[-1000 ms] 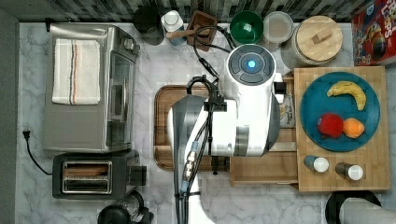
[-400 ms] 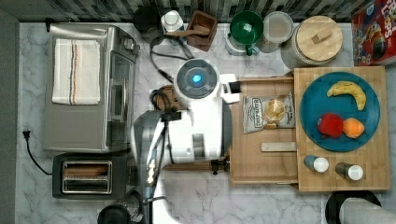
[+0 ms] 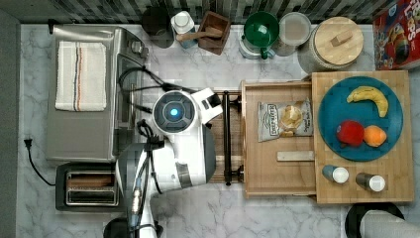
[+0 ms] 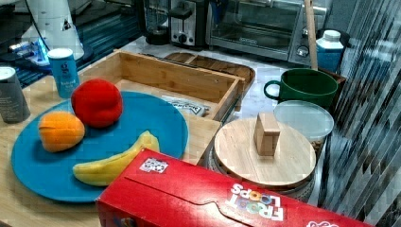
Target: Close the drawer.
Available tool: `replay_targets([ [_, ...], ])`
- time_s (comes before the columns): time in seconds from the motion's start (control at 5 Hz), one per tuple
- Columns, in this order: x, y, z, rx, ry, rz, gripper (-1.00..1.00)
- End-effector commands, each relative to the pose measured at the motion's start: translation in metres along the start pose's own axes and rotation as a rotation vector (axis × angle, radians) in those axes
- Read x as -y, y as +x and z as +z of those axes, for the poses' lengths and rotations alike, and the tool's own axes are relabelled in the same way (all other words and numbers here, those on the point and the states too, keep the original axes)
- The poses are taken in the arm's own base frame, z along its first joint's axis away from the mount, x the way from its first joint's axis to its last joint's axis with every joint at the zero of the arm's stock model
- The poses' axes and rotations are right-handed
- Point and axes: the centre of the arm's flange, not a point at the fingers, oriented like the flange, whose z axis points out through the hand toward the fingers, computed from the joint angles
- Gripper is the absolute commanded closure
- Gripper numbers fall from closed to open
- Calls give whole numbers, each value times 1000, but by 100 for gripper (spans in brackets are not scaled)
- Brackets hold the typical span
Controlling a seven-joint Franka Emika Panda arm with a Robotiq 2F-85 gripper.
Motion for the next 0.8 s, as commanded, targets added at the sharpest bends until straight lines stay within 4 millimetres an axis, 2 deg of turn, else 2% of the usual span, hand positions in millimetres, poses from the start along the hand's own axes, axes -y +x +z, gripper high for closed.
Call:
replay_targets([
  [0.2, -43, -15, 58, 33, -41, -65, 100],
  [0.4, -52, -15, 76, 11, -49, -90, 100],
  [0.8, -69, -9, 88, 5, -87, -193, 100],
])
